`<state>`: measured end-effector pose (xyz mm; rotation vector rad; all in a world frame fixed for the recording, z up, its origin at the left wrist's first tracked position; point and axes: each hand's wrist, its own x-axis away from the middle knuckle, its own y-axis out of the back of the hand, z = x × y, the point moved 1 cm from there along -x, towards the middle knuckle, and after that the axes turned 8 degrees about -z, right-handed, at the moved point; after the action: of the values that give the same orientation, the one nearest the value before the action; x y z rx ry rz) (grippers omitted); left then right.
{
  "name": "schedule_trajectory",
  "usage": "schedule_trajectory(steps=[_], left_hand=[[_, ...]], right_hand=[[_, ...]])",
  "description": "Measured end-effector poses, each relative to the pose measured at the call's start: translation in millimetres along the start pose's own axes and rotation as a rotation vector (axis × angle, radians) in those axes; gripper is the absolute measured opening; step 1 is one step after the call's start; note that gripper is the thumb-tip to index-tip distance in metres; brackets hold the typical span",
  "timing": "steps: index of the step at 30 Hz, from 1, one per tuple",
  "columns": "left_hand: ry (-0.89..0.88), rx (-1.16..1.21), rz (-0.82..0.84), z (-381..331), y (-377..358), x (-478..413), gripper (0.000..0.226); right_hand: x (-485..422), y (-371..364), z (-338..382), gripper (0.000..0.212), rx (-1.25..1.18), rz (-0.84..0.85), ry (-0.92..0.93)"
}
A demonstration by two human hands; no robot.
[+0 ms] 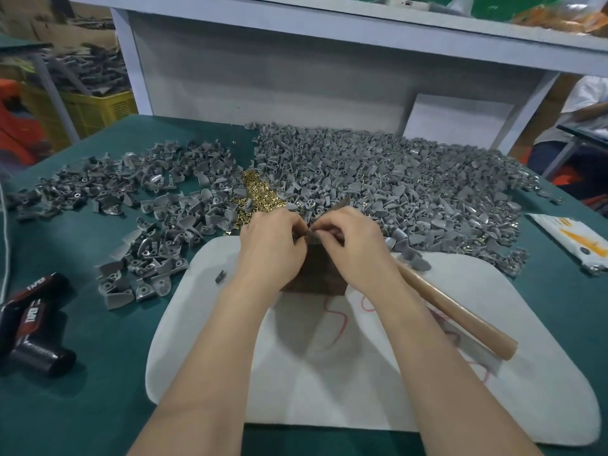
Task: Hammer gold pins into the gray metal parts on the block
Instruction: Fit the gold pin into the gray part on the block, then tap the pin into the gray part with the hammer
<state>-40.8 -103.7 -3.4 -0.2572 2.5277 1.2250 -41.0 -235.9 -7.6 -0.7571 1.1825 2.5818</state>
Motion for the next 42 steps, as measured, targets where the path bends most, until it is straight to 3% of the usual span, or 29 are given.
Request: schedule_trajectory(steps=[29,35,38,42], left_hand=[[-0.014,0.035,-0.037,2,-3,0,0.006],[-0.006,0.046,-0.010,1,0,0,0.005],[-0.004,0.041,0.009,0,0,0,0.009],[-0.001,0.012,0.015,-2,0,0,0.007]], right_hand=[[-4,-4,2,0.007,0.065,-0.020,-0.105],[-4,9,0,0.020,0.027,-0.017,-0.162],[-1,33,-19,0.024,0.205,-0.067,-0.296],[7,39,-35,0.022,0.546,0.247,-0.456]])
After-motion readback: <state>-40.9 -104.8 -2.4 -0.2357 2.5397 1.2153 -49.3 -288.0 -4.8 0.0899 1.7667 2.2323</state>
